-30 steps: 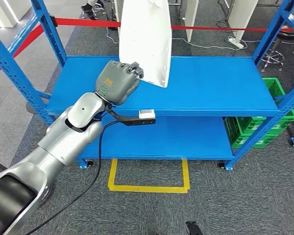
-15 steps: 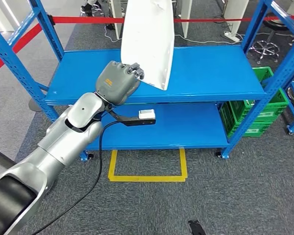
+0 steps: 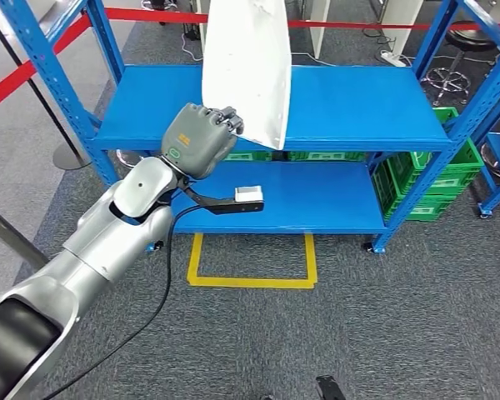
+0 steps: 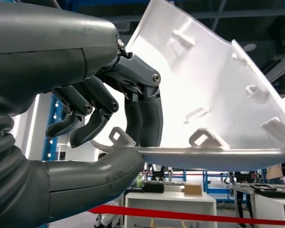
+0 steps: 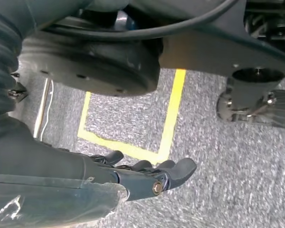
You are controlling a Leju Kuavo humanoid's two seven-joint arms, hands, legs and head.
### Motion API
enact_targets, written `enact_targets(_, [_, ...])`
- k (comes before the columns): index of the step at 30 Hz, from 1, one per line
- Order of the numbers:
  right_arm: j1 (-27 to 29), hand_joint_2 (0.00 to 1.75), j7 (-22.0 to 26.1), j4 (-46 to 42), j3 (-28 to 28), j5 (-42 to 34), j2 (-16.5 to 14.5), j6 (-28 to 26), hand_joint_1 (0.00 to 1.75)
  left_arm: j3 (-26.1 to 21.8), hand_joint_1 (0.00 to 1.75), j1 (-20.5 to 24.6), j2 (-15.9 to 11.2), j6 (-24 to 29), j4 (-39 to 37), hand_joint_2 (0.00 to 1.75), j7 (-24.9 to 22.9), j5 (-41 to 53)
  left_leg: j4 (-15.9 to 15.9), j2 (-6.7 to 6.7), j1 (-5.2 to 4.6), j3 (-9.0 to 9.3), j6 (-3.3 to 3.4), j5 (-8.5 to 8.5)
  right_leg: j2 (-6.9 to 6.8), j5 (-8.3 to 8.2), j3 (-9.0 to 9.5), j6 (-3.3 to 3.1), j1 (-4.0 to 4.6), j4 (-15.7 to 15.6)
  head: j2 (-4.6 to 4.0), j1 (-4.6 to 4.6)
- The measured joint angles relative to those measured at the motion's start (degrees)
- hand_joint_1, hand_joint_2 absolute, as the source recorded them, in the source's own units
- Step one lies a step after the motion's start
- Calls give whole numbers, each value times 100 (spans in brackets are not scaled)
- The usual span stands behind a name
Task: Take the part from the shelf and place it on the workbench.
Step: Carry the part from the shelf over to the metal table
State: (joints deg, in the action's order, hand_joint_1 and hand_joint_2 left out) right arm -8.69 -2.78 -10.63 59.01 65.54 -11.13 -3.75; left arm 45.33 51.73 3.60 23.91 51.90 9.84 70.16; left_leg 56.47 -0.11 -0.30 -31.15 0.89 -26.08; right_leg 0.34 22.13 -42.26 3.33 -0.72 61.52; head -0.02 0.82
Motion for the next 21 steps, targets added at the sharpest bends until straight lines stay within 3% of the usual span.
enact_targets(2, [-19, 175, 4, -1, 13, -4, 0, 7, 0, 3, 175, -3, 0, -1, 0, 175, 0, 0, 2, 5, -9, -157, 39, 137, -1, 588, -178, 21, 9, 786, 0, 17])
enact_targets(3, [-27, 175, 8, -1, 19, -6, 0, 9, 0, 5, 175, -7, -2, 0, 0, 175, 0, 0, 5, 5, -15, -243, 45, 207, -1, 749, -232, 24, 13, 1163, 0, 17])
enact_targets(4, [-29, 175, 11, -1, 26, -8, 0, 9, 0, 7, 175, -14, -4, -1, 0, 175, 0, 0, 8, 4, -21, -330, 46, 277, 0, 772, -215, 19, 18, 1394, 0, 16])
enact_targets(5, [-29, 175, 14, -1, 31, -10, 1, 10, 0, 8, 175, -20, -9, -1, -1, 175, 0, 0, 11, 2, -24, -418, 41, 346, 0, 676, -95, 9, 23, 1418, 0, 16])
enact_targets(7, [-28, 175, 19, -1, 40, -11, 2, 10, 0, 6, 175, -24, -17, 0, 0, 175, 0, -1, 21, -4, -26, -571, 13, 477, 0, 452, 430, -19, 29, 888, 0, 16])
enact_targets(9, [-36, 175, 33, -1, 47, -12, 2, 12, 0, -3, 175, -14, -21, 2, 0, 175, 0, -2, 33, -7, -39, -669, -40, 589, 6, 519, 1015, -51, 42, 94, 0, 11])
enact_targets(10, [-40, 175, 42, -1, 49, -14, 2, 13, 0, -5, 175, -7, -22, 3, 1, 175, 0, -4, 33, -5, -42, -695, -70, 639, 11, 598, 1158, -74, 53, -158, 0, 14])
enact_targets(12, [-37, 175, 57, 0, 55, -18, 3, 18, 0, -6, 175, 2, -23, 9, 1, 175, 5, -13, 11, 0, -39, -724, -137, 730, 18, 594, 1160, -147, 63, -274, 0, 16])
enact_targets(14, [-34, 175, 70, -1, 63, -20, 4, 22, 0, -5, 175, 10, -30, 33, 1, 175, 22, -12, 102, -1, -26, -793, -214, 610, 7, 497, 1091, -234, 45, -288, 0, 10])
enact_targets(16, [-41, 175, 86, -1, 68, -19, 6, 28, 0, -4, 175, 18, -43, 65, 1, 175, 34, 5, 604, -3, -7, -987, -287, 154, -3, 380, 980, -288, 25, -297, 0, -11])
enact_targets(18, [-37, 175, 110, -1, 72, -24, 7, 38, 0, 5, 175, 16, -61, 87, 1, 175, 31, 49, 1355, -3, 15, -1225, -337, -252, -5, 268, 835, -298, 20, -295, 1, -22])
enact_targets(19, [-31, 175, 122, -1, 77, -34, 7, 50, 0, 12, 175, 13, -68, 94, 1, 175, 27, 78, 1598, -3, 24, -1269, -351, -294, 0, 214, 763, -291, 18, -294, 1, -22])
enact_targets(20, [-28, 175, 134, -1, 82, -47, 7, 68, 0, 19, 175, 10, -74, 97, 1, 175, 24, 101, 1661, -4, 31, -1224, -355, -228, 18, 163, 694, -277, 15, -292, 1, -21])
enact_targets(21, [-27, 175, 142, -1, 87, -66, 7, 91, 0, 25, 175, 8, -78, 99, 1, 175, 22, 114, 1517, -13, 35, -1070, -348, -101, 44, 112, 631, -260, 12, -290, 0, -21])
